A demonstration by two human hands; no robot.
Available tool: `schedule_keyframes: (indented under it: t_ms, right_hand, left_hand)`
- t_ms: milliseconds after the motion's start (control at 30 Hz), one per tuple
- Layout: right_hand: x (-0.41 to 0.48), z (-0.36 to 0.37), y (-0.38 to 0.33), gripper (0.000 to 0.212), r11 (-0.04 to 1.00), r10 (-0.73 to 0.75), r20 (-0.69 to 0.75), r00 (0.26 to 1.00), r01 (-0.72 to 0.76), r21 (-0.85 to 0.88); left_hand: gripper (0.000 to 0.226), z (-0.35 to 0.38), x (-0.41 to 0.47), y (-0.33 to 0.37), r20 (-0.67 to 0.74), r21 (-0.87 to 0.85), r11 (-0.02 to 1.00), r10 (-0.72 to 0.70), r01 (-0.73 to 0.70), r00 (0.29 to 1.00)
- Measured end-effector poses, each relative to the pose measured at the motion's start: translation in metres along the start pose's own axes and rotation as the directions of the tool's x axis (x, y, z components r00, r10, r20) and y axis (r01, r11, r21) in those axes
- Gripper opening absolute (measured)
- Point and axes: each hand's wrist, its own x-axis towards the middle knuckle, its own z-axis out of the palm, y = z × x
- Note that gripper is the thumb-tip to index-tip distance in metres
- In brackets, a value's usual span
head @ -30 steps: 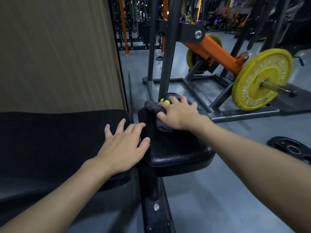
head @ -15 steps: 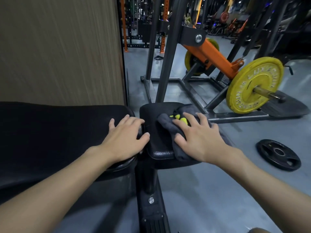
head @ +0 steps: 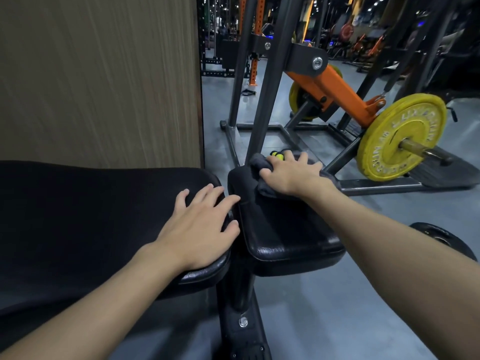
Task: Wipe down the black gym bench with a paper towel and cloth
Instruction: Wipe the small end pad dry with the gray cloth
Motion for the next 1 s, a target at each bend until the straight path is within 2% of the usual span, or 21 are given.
schedule_keyframes:
  t_ms: [100,233,300,400,567,667,767,900,1000]
  right_hand:
    - [-0.009,0.002,-0.025,0.061,0.997,-0.077,-0.027,0.997,0.076,-0.021]
    - [-0.031,0.010,-0.054,0.059,0.957,-0.283,-0.055,0.958,0.277,-0.090]
    - [-0.034,0.012,-0.053,0.057,0.943,-0.331,-0.063,0.942,0.327,-0.060]
    - [-0.031,0.010,-0.026,0.055,0.954,-0.295,-0.102,0.950,0.298,0.025]
    - [-0.028,0.004,0.034,0.052,0.996,-0.064,-0.080,0.995,0.069,0.064]
    - [-0.035,0.003,0.029,0.051,0.999,0.015,-0.066,0.998,-0.012,0.042]
    - [-0.054,0.006,0.001,0.052,1.000,-0.029,-0.093,0.995,0.029,-0.001]
    - [-0.091,0.018,-0.033,0.054,0.977,-0.212,-0.183,0.960,0.202,-0.069]
    - [-0.106,0.024,-0.032,0.052,0.949,-0.315,-0.219,0.923,0.305,-0.077]
  left_hand:
    - [0.069,-0.001,0.000,0.000,-0.016,-0.013,1.000,-0.017,0.017,1.000]
    - [0.082,-0.001,0.002,-0.002,-0.006,-0.026,0.999,-0.044,0.044,0.999]
    - [0.083,-0.001,0.001,-0.003,0.017,-0.020,0.998,-0.056,0.057,0.998]
    - [0.081,-0.002,-0.001,-0.004,0.020,-0.016,0.999,-0.050,0.051,0.999]
    - [0.075,-0.003,-0.002,-0.004,0.024,-0.023,0.999,-0.041,0.042,0.999]
    - [0.072,-0.002,-0.002,-0.002,0.010,-0.038,0.999,-0.039,0.040,0.999]
    - [0.067,-0.002,-0.001,-0.001,-0.004,-0.063,0.997,-0.035,0.035,0.999]
    - [0.066,-0.002,0.000,-0.003,-0.008,-0.081,0.996,-0.037,0.037,0.999]
    - [0.066,-0.003,-0.001,-0.005,-0.009,-0.104,0.994,-0.038,0.037,0.999]
